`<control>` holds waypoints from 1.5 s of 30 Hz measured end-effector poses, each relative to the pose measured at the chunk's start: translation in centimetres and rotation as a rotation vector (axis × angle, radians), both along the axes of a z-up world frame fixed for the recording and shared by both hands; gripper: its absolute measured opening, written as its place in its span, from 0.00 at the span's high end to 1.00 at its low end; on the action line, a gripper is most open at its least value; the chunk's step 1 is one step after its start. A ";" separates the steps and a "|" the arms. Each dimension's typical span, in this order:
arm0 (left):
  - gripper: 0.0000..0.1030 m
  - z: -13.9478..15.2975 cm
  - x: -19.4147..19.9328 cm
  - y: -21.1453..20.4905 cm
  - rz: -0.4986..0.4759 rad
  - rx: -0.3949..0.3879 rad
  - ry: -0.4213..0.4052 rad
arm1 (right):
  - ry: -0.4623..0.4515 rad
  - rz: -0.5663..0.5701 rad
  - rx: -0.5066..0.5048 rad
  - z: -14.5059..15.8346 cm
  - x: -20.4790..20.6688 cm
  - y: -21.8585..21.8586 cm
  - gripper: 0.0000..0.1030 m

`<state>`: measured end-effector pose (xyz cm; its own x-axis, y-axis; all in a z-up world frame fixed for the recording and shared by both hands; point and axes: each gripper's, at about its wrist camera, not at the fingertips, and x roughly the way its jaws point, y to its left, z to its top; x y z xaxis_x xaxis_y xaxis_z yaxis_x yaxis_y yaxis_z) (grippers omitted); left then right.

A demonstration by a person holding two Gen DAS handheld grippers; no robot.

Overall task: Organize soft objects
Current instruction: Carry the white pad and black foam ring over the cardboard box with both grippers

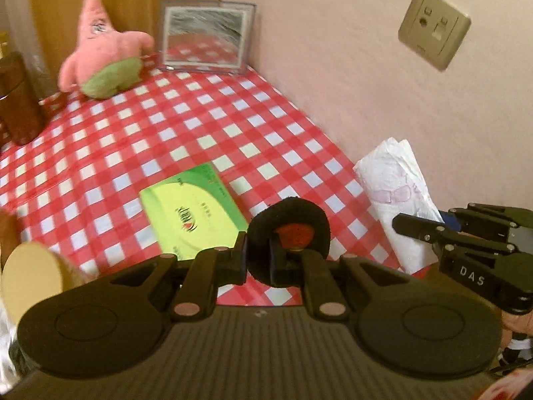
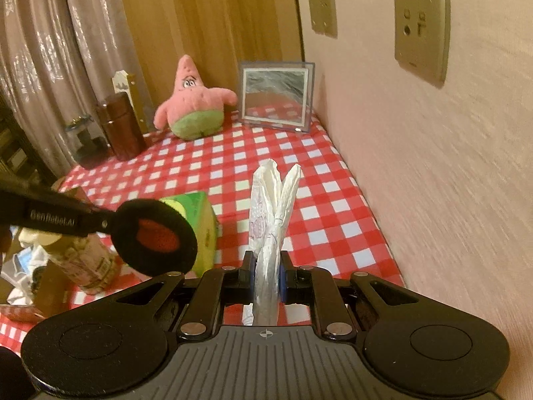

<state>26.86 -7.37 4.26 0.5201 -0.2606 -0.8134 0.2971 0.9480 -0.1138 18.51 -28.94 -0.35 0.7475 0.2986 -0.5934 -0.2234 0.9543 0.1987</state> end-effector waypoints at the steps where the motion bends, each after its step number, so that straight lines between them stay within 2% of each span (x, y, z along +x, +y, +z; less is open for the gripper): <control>1: 0.90 0.2 -0.6 0.3 0.013 -0.005 -0.009 | -0.004 0.002 0.003 0.3 -0.2 0.2 0.87; 13: 0.90 3.6 -7.2 3.6 0.121 -0.014 -0.131 | -0.053 0.034 0.028 3.7 -3.2 2.9 0.87; 23: 0.90 5.6 -11.4 6.6 0.179 -0.018 -0.199 | -0.069 0.071 0.032 5.4 -5.2 5.7 0.87; 36: 0.90 7.0 -15.1 9.4 0.230 -0.054 -0.238 | -0.086 0.131 0.018 6.6 -7.3 9.6 0.87; 45: 0.90 7.3 -16.8 12.2 0.278 -0.052 -0.250 | -0.094 0.173 0.017 7.1 -7.9 12.1 0.87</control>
<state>10.08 4.82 11.61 0.7577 -0.1194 -0.6416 0.0543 0.9912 -0.1204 10.61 -16.84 6.72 0.7361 0.4368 -0.5171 -0.4023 0.8967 0.1848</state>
